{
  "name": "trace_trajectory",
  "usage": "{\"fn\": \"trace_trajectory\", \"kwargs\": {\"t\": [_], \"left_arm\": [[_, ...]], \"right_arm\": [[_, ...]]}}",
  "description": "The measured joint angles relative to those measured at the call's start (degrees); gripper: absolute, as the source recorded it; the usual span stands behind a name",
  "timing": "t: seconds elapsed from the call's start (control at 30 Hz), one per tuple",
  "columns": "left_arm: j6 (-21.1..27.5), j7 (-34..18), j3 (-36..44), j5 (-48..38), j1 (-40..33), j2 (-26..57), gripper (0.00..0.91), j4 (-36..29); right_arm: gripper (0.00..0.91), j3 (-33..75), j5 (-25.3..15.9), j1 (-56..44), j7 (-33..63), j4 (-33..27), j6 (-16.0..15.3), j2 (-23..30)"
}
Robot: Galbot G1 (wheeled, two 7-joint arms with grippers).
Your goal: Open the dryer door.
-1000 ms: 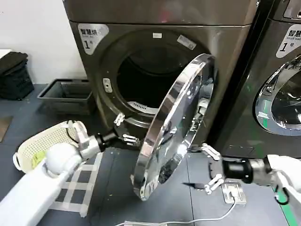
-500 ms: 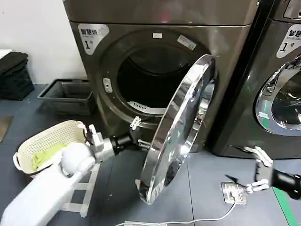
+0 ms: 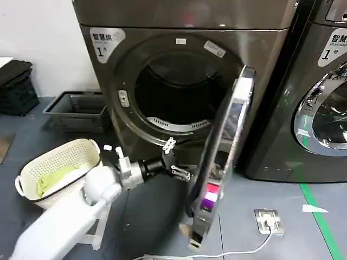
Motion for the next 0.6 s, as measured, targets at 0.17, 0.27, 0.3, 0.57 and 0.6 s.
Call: {"fn": "trace_trajectory", "kwargs": {"t": [0.17, 0.27, 0.3, 0.57, 0.6], "left_arm": [[-0.34, -1.03, 2.2, 0.93, -1.68, -1.15, 0.907, 0.51], [-0.46, -1.5, 3.67, 1.16, -2.8, -2.11, 0.907, 0.83], [-0.48, -1.83, 4.19, 1.15, -3.22, -2.47, 0.907, 1.05], [-0.94, -3.6, 8.37, 2.23, -5.93, -5.61, 0.907, 3.18], [-0.89, -3.76, 8.69, 2.27, -6.13, -6.01, 0.907, 3.5]], "right_arm": [[0.907, 4.46, -3.59, -1.38, 11.28, -3.19, -4.49, 2.2], [0.907, 6.46, -4.39, -1.79, 18.45, -5.35, -8.12, 3.15], [0.907, 6.97, -4.47, -1.94, 20.39, -5.93, -9.04, 3.31], [0.907, 11.09, -7.41, -3.03, 34.08, -9.16, -19.0, 4.28], [0.907, 11.46, -7.41, -3.0, 35.61, -9.43, -20.73, 4.44]]}}
